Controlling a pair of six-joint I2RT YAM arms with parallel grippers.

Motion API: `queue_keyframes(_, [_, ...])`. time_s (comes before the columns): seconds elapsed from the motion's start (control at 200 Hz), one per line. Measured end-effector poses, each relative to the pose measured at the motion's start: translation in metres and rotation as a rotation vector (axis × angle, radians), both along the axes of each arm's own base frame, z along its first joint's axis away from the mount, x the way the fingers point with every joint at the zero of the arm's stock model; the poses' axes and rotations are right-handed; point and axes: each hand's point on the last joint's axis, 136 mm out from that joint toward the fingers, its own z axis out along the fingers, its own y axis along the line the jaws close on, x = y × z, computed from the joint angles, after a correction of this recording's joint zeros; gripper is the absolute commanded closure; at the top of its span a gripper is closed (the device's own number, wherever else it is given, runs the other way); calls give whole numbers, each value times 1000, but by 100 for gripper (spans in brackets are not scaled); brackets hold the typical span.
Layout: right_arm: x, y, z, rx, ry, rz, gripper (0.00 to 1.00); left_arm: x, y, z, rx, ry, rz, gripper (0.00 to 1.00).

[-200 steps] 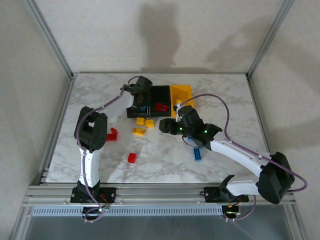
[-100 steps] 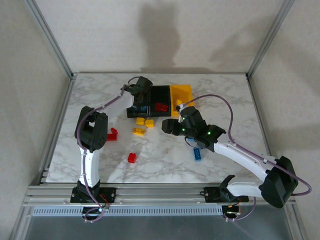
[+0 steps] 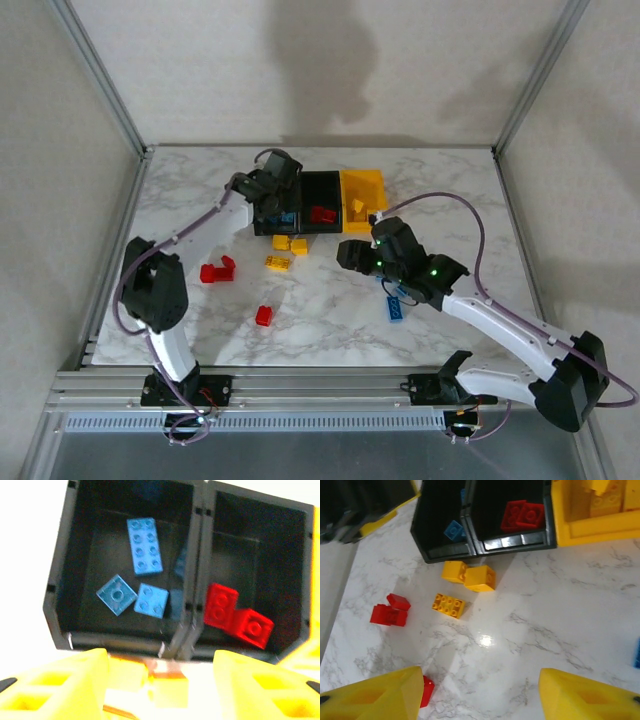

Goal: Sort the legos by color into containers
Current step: Place the lego in the container, then pick up the lego from the bottom-right of the table.

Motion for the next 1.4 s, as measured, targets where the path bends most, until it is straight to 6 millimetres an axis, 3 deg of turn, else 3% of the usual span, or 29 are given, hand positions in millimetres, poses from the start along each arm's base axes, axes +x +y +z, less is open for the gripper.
queue_keyframes(0.275, [5, -40, -4, -40, 39, -122, 33, -69, -37, -11, -42, 34, -133, 42])
queue_keyframes(0.436, [14, -75, -5, -55, 64, -226, 33, -99, -58, -22, -81, 54, -173, 42])
queue_keyframes(0.591, [20, -112, -10, -70, 87, -331, 33, -129, -95, -28, -122, 67, -237, 42])
queue_keyframes(0.696, [19, -126, -17, -84, 106, -365, 33, -145, -122, -31, -154, 67, -277, 42])
queue_keyframes(0.826, [15, -134, -33, -97, 148, -380, 32, -160, -144, -53, -139, 106, -312, 41])
queue_keyframes(0.991, [5, -145, -61, -132, 211, -404, 28, -173, -157, -80, -104, 156, -336, 37])
queue_keyframes(1.217, [0, -173, -80, -142, 262, -496, 29, -181, -189, -86, -129, 168, -378, 37])
queue_keyframes(1.397, [-10, -165, -96, -109, 302, -450, 32, -185, -190, -88, -135, 165, -377, 37])
